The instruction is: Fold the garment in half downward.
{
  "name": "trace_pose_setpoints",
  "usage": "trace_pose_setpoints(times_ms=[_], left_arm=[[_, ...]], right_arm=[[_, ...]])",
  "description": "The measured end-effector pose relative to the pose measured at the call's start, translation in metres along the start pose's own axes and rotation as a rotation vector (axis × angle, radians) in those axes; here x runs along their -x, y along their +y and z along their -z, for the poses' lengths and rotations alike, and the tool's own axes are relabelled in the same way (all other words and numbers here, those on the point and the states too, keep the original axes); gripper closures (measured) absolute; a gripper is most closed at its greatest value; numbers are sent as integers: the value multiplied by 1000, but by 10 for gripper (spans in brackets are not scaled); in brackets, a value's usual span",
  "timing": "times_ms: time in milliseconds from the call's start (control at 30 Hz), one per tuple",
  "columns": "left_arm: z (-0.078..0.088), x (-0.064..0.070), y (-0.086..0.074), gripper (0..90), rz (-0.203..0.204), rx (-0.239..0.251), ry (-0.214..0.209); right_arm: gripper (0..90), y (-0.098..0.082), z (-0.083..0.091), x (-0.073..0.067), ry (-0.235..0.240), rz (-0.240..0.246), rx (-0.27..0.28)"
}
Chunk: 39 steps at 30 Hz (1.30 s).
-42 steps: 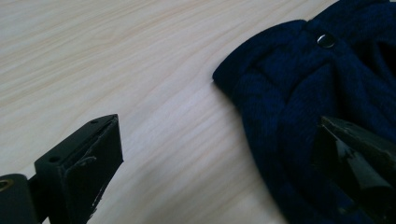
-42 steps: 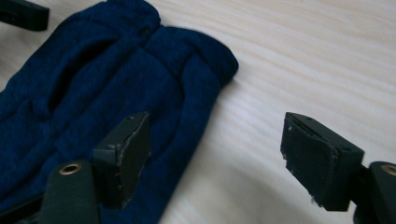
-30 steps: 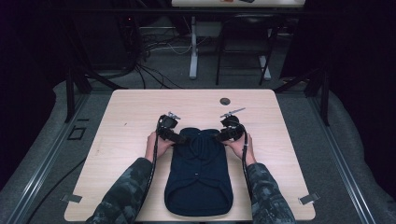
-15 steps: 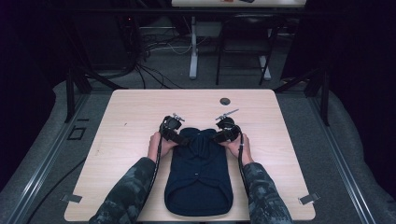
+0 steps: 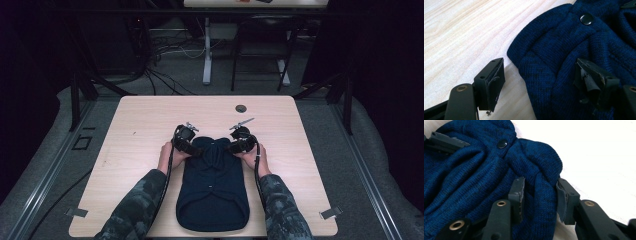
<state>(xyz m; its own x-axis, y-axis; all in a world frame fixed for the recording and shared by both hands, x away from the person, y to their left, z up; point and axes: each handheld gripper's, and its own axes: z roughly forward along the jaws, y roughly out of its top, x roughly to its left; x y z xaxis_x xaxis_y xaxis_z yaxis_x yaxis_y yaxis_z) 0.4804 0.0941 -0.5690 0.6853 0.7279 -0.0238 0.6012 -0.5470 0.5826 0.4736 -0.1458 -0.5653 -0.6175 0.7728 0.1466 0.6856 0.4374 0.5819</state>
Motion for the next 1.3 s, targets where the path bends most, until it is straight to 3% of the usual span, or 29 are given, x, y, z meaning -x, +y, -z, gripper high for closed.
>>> trace_pose_setpoints(times_ms=[200,267,467,633,733,867,1000,1300], left_arm=[[2,3,-1,352,-14,21,-15],[2,4,-2,375,-14,27,-17],[3,6,-1,460,-24,20,-28],[5,7,0,599,-34,16,-70],[5,6,-1,657,-20,28,-85],[8,6,-2,684,-9,47,-90],[15,5,-2,684,-8,59,-101],[35,-1,-1,671,19,61,-196]], right_arm=[[641,0,0,0,4,-7,-4],[652,-2,0,-1,-2,-9,18],[679,-4,0,-3,-4,-17,28],[702,-6,1,-3,3,-6,44],[720,-7,2,0,11,-6,62],[738,-7,8,-3,-19,23,104],[746,-6,19,-12,-50,84,156],[765,-5,43,-30,-98,198,244]])
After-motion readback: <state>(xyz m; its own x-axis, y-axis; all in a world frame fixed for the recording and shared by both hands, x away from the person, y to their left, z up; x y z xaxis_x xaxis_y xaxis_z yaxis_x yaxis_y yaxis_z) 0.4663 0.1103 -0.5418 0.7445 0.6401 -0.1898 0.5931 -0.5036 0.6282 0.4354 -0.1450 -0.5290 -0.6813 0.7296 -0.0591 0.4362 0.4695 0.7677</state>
